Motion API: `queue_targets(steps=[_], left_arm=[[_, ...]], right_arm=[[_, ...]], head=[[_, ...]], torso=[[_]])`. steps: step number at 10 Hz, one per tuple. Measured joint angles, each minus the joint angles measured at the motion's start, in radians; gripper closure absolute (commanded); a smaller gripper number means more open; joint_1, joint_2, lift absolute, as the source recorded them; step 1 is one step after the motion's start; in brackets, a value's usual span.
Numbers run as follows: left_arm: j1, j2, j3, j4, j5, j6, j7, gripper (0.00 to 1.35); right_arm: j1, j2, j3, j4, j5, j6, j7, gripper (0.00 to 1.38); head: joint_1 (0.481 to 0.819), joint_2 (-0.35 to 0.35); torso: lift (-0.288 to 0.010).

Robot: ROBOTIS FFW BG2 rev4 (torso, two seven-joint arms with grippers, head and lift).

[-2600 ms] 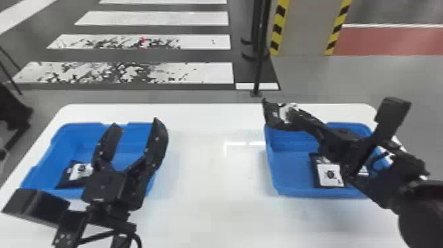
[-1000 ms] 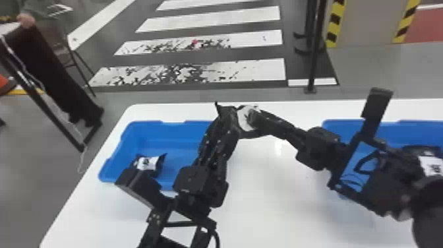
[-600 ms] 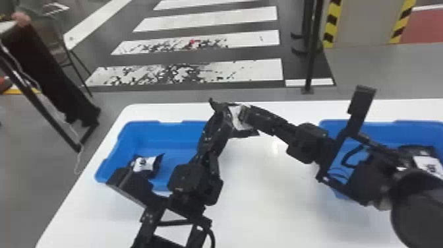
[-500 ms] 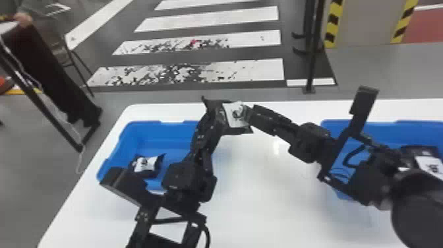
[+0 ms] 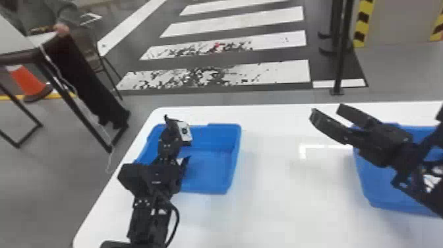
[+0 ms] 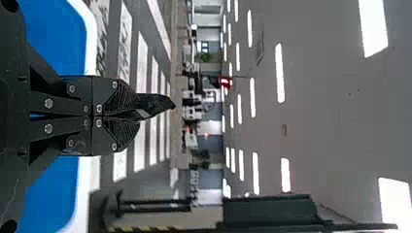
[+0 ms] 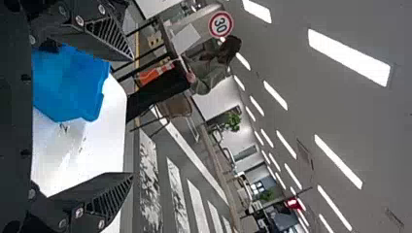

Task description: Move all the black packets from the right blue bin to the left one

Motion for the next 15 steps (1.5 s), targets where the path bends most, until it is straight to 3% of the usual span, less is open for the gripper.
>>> queue_targets(steps=[1, 2, 4, 6, 7, 10, 12, 15], left_arm=[[-0.009, 0.0, 0.015, 0.032, -0.006, 0.01, 0.002, 0.19], [0.002, -0.005, 0.019, 0.039, 0.012, -0.024, 0.004, 0.04], [0.032, -0.009, -0.015, 0.009, 0.068, -0.078, 0.003, 0.23], [0.075, -0.005, -0.057, -0.091, 0.118, -0.062, -0.001, 0.24], [0.089, 0.0, -0.075, -0.136, 0.134, -0.038, -0.009, 0.24], [0.117, 0.009, -0.128, -0.199, 0.182, 0.011, -0.026, 0.24], [0.122, 0.011, -0.146, -0.203, 0.196, 0.035, -0.037, 0.24], [0.121, 0.014, -0.157, -0.203, 0.209, 0.05, -0.044, 0.24]], right_arm=[[0.016, 0.0, -0.032, -0.014, 0.034, 0.013, -0.003, 0.13], [0.041, 0.001, -0.076, -0.064, 0.081, 0.074, -0.019, 0.13], [0.139, 0.005, -0.168, -0.252, 0.198, 0.19, -0.116, 0.13], [0.257, 0.012, -0.229, -0.51, 0.353, 0.385, -0.31, 0.13], [0.271, 0.015, -0.249, -0.552, 0.391, 0.488, -0.36, 0.13], [0.222, 0.023, -0.288, -0.44, 0.443, 0.606, -0.357, 0.13], [0.184, 0.024, -0.293, -0.355, 0.453, 0.647, -0.335, 0.14], [0.161, 0.026, -0.293, -0.327, 0.471, 0.734, -0.335, 0.16]], head=[[0.695, 0.322], [0.695, 0.312], [0.695, 0.253], [0.695, 0.184], [0.695, 0.14], [0.695, 0.031], [0.695, 0.006], [0.695, -0.014]], torso=[[-0.168], [-0.168], [-0.168], [-0.168], [-0.168], [-0.168], [-0.168], [-0.168]])
